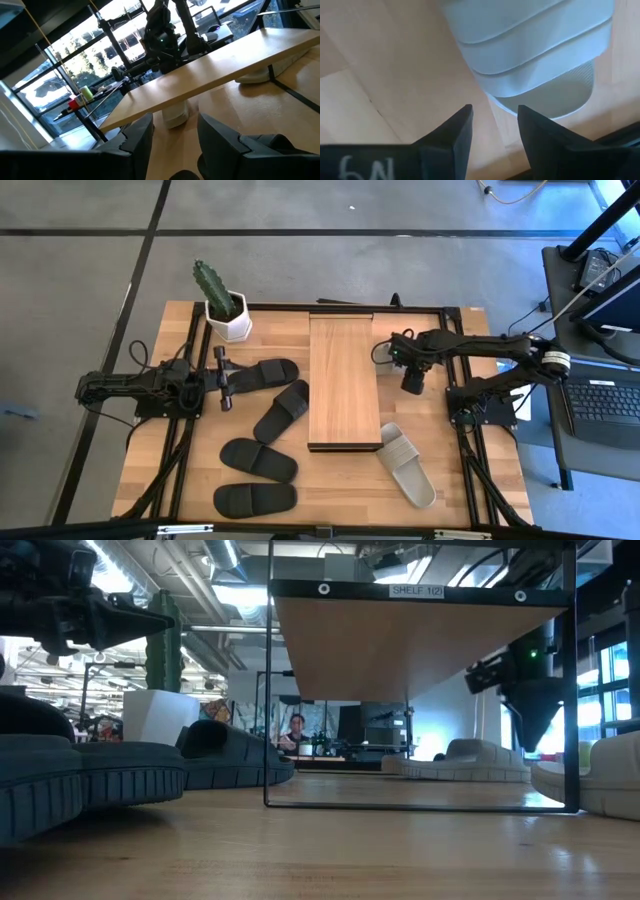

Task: Pick and place slides into the shelf
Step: Put the gray slipper under the shelf

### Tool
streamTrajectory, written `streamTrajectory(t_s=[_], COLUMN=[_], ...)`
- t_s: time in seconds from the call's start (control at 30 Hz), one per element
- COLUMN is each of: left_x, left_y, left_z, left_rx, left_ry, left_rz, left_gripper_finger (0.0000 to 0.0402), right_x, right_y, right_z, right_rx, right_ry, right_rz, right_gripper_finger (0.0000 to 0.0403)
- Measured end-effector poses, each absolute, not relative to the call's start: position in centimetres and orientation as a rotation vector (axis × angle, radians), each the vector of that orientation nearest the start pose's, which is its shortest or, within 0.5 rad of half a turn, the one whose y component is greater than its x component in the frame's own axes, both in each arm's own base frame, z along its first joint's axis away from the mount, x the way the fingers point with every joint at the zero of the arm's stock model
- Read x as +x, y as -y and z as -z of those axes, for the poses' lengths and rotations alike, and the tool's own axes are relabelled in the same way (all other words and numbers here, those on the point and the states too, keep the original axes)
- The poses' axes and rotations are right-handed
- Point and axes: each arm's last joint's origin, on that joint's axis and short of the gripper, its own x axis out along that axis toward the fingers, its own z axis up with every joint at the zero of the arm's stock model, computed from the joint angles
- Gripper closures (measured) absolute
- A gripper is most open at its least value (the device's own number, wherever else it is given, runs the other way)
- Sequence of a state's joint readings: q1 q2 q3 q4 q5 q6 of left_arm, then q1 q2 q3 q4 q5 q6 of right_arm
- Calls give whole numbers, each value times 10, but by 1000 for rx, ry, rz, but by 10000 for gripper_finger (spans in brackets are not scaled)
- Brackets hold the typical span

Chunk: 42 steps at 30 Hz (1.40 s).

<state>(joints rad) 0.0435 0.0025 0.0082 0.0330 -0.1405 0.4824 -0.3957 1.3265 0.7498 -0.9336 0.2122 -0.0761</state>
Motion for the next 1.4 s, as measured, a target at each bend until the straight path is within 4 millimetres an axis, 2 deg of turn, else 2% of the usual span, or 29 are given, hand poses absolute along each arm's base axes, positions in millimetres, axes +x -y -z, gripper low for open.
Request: streamTrajectory(t_s=[0.37,0.97,1.1,1.23,1.4], left_x=[97,97,97,97,97], left_y=[-8,-8,-8,-8,-8], left_z=[-170,-170,-170,-170,-170], left_rx=[474,471,471,471,474], left_ry=[-2,-2,-2,-2,-2], left_rz=[-195,-194,-195,-194,-194], left_gripper_finger=[254,254,254,254,254], right_x=[175,175,178,177,174], right_y=[88,87,88,87,88], right_z=[-184,-182,-174,-152,-135], right_rx=[-145,-233,-252,-247,-300], right_ry=[-1603,-1620,-1663,-1712,-1708], right_rz=[295,92,40,18,91], right_gripper_finger=[244,244,244,244,244])
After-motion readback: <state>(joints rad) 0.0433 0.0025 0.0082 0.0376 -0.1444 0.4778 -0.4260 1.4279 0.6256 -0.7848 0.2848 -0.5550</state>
